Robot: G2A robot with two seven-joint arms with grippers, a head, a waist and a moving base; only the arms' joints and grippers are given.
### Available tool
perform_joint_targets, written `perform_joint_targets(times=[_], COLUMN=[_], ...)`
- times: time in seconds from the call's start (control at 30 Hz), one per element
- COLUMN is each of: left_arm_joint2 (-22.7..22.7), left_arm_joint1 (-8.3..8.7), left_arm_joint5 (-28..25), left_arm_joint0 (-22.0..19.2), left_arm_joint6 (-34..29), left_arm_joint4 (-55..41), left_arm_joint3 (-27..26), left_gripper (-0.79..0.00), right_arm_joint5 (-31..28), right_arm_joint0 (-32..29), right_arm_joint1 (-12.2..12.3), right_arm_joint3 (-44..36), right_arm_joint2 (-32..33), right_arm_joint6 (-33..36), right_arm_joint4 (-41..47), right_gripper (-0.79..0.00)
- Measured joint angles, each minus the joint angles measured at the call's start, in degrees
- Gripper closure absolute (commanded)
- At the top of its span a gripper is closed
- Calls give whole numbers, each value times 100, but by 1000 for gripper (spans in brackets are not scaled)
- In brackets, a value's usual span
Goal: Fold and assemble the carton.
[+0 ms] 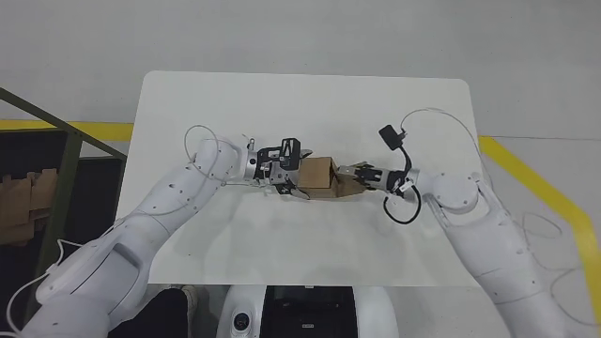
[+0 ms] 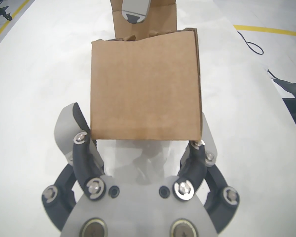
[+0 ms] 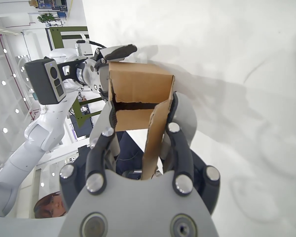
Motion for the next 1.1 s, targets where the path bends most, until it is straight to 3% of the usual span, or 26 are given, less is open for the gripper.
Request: perform_joint_targets(times=[0.23,0.4,0.63,1.1], left_arm_joint2=[-9,-13,-15,-47], left_arm_joint1=[8,12,14,31], left_arm_joint5=[-7,-9,7,38], left_arm_joint0=[9,13,16,25], left_arm_joint6=[-5,-9,-13,-32], left_arm_joint4=[1,1,7,11], left_arm_joint3=[-10,-12,-20,-114], left_gripper=[-742,-742,-739,-742], right_arm_joint5=[-115,-293,-342,-198], right_arm_joint0=[-239,-446,-639,-87], right_arm_joint1=[49,90,125,-7], right_arm_joint3=[-108,-220,-320,59], right_arm_joint2=[205,395,510,-23], right_arm_joint6=[-31,9,97,-65], right_arm_joint4=[175,396,613,799], right_gripper=[-456,-391,-366,-376])
